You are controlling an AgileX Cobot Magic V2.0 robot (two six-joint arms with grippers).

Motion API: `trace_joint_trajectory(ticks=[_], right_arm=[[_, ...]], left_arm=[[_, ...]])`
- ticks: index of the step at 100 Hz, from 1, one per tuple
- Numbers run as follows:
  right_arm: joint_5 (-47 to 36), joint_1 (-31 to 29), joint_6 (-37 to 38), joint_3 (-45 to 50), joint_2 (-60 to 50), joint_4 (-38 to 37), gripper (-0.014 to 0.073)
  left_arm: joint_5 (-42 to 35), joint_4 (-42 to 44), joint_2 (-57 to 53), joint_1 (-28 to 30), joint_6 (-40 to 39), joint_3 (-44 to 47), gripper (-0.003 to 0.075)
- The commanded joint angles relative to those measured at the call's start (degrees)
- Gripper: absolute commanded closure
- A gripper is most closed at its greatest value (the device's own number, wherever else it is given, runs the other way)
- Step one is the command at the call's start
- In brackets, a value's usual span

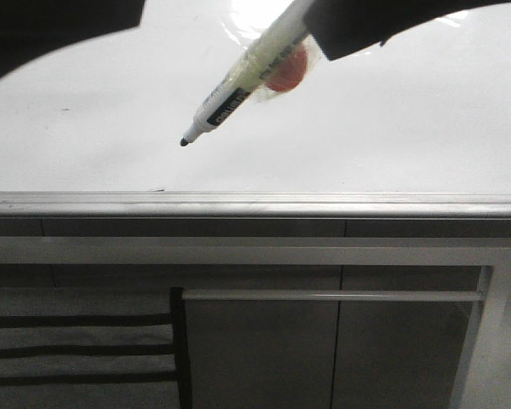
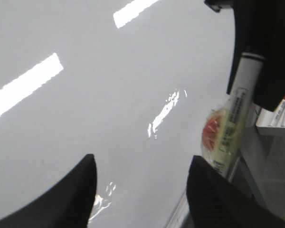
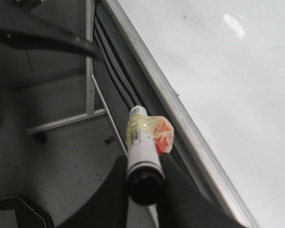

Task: Write number 0 on whiteboard

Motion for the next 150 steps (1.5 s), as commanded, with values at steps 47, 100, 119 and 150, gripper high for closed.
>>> trace_joint_trajectory(ticks=[47, 100, 119, 150], right_arm=[[-4.8, -0.2, -0.4, -1.9, 1.6, 0.3, 0.0662], [-16.4, -0.2, -0.4, -1.9, 7.5, 0.3, 0.0662], [-18.7, -0.2, -0.4, -1.9, 8.1, 0.3, 0.0662], [-27.3, -0.3, -0.4, -1.9, 14.1, 0.3, 0.0662]], left_arm=[[-2.9, -26.4, -2.9, -0.1, 21.7, -1.4, 0.0740], [-3.8, -46.7, -4.6, 3.7, 39.1, -1.4, 0.0739], [-1.7, -45.2, -4.6, 13.5, 39.1, -1.4, 0.0739], [-2.7, -44.3, -4.6, 19.3, 39.1, -1.7, 0.0739]])
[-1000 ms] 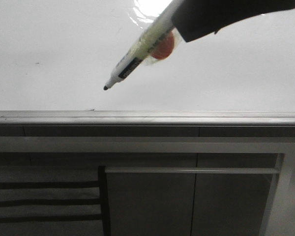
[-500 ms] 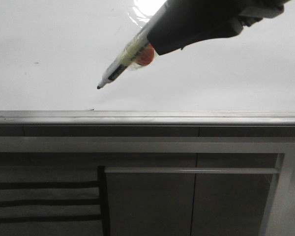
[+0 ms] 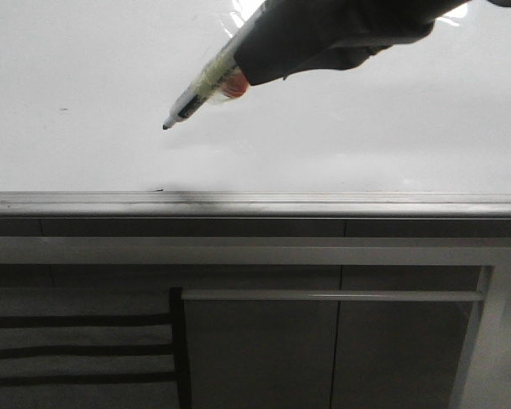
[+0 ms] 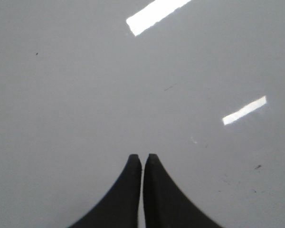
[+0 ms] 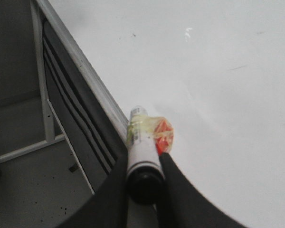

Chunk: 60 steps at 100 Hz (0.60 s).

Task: Write number 0 on whiteboard

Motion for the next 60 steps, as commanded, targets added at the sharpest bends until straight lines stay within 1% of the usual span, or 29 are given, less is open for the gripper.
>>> trace_joint_trajectory(ticks=[1, 31, 60], right_arm=[[-6.8, -0.3, -0.3, -1.9, 0.4, 0.2, 0.0662], [-11.8, -0.8, -0.3, -2.1, 5.6, 0.2, 0.0662], [-12.4, -3.9, -0.3, -6.0, 6.7, 0.2, 0.0662]], left_arm=[[-4.5, 1.1, -0.7, 0.3, -0.1, -1.7, 0.0739], [-5.3, 1.1, -0.7, 0.3, -0.1, -1.7, 0.0739], [-5.3, 1.1, -0.7, 0.3, -0.1, -1.7, 0.0739]])
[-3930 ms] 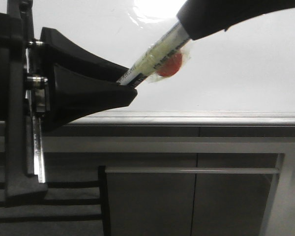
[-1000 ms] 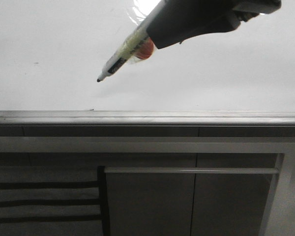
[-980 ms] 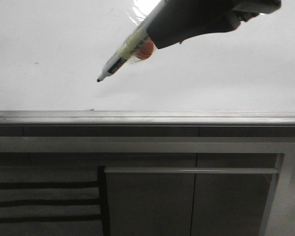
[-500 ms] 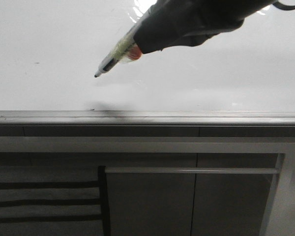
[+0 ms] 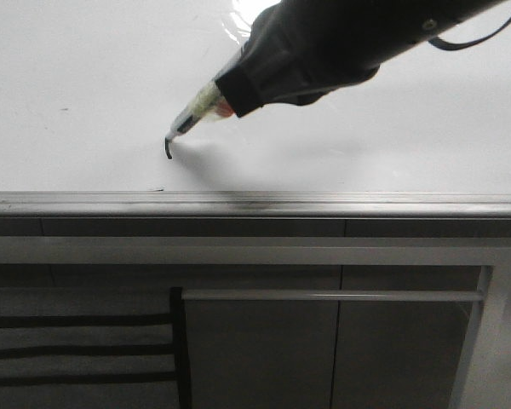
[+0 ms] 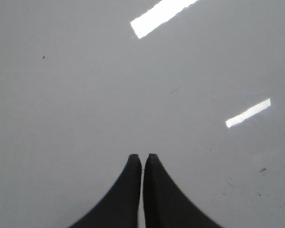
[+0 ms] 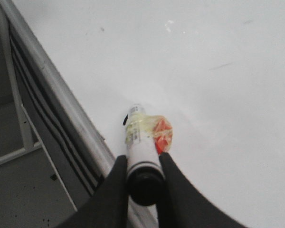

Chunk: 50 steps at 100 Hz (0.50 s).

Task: Write number 0 on whiteboard

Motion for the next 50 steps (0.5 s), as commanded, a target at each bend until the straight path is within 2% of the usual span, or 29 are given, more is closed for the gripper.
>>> trace_joint_trajectory(ticks=[1, 17, 34, 50], right_arm=[[-5.6, -1.6, -0.3, -3.2, -1.3, 0.1, 0.0662], [-4.5, -3.9, -0.3, -4.2, -2.6, 0.1, 0.0662], [4.9, -5.9, -0.3, -4.2, -4.0, 0.1, 0.0662], [9.9, -5.8, -0.3, -4.1, -3.9, 0.1, 0.0662]], left_arm=[[-4.5, 0.9, -0.7, 0.1, -0.1, -1.7, 0.0739], [-4.5, 0.9, -0.7, 0.1, -0.1, -1.7, 0.0739], [-4.5, 0.9, -0.7, 0.1, -0.1, -1.7, 0.0739], [-4.5, 0.9, -0.7, 0.1, -0.1, -1.7, 0.0739]])
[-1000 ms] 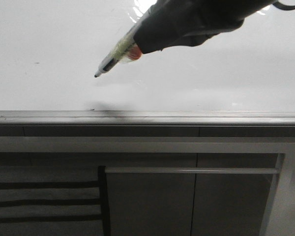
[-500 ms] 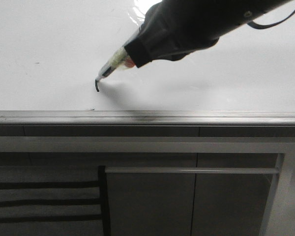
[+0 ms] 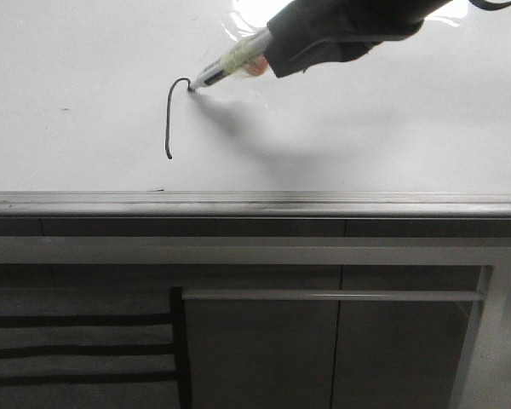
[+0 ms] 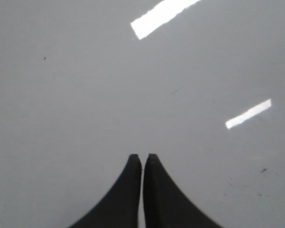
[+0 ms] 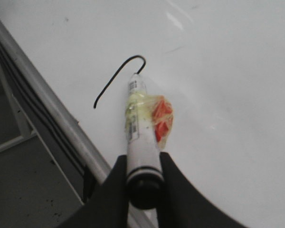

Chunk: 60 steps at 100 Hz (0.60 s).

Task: Write number 0 on whiteboard

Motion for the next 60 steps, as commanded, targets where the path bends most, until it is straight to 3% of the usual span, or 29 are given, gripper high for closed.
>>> trace_joint_trajectory(ticks=[1, 33, 60], right_arm=[[0.2, -0.4, -0.3, -1.6, -1.6, 0.1, 0.0662], [2.8, 0.3, -0.3, -1.6, 1.1, 0.1, 0.0662], [-1.7, 3.5, -0.3, -1.6, 2.6, 0.1, 0.0662]], left_arm=[[-4.4, 0.8, -0.7, 0.1, -0.2, -1.7, 0.0739], [-4.4, 0.8, -0.7, 0.1, -0.2, -1.7, 0.0739], [-4.5, 0.8, -0.7, 0.1, -0.2, -1.7, 0.0739]])
